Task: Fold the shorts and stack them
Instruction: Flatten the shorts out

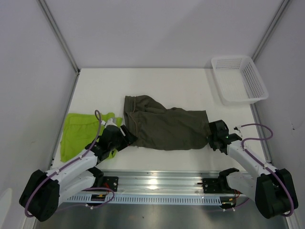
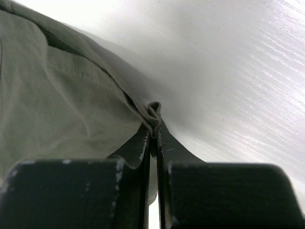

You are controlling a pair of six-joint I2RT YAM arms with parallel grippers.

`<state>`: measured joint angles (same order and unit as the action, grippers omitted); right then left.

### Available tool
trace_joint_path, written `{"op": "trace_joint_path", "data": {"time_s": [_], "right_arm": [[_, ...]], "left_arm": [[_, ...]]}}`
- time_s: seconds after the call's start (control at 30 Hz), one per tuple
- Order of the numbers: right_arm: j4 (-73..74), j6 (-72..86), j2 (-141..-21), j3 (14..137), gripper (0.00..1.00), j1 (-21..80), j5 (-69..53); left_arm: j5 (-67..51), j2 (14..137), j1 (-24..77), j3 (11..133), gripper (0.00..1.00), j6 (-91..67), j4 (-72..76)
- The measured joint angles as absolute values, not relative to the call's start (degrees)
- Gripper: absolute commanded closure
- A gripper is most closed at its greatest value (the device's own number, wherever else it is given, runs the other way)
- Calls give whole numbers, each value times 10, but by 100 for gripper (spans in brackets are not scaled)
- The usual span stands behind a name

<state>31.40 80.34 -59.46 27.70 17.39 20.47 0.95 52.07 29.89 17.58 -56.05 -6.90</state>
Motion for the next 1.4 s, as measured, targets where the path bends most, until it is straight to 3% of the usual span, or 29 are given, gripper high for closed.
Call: {"op": "trace_joint_path", "data": {"time_s": [0.13, 0.23, 0.27, 0.33, 0.37, 0.43, 0.8, 0.83, 0.9, 0.93, 0.97, 1.0, 1.03, 1.23, 1.4], "right_arm": [[308, 799, -598, 275, 100, 173, 201], [304, 798, -600, 271, 100, 171, 200], [304, 796, -600, 271, 100, 170, 199], [303, 794, -599, 271, 100, 170, 198], [302, 793, -599, 271, 100, 170, 197], [301, 790, -598, 271, 100, 168, 196], [331, 743, -628, 310, 100, 142, 201], [337, 735, -643, 326, 100, 141, 203], [349, 721, -673, 359, 100, 139, 206], [351, 715, -685, 372, 100, 138, 207], [353, 711, -692, 380, 100, 138, 208], [354, 707, -698, 387, 100, 138, 208], [355, 703, -702, 390, 100, 137, 208], [358, 691, -702, 390, 100, 136, 207], [355, 689, -701, 387, 100, 135, 205]], "left_arm": [[11, 554, 299, 159, 35, -559, -36], [8, 599, 300, 160, 48, -556, 12], [8, 612, 300, 160, 59, -555, 26], [9, 629, 300, 163, 71, -551, 38], [11, 635, 300, 163, 86, -549, 37], [14, 635, 300, 163, 96, -542, 33], [-12, 650, 277, 304, 100, -446, -125], [-25, 669, 265, 323, 97, -437, -132], [-48, 707, 242, 346, 79, -422, -135], [-53, 717, 236, 350, 47, -417, -136], [-58, 724, 229, 350, 23, -412, -139], [-64, 726, 227, 350, 9, -406, -146], [-68, 725, 227, 350, 2, -401, -153], [-64, 676, 227, 347, 1, -396, -204], [-66, 533, 248, 278, 1, -451, -177]]}}
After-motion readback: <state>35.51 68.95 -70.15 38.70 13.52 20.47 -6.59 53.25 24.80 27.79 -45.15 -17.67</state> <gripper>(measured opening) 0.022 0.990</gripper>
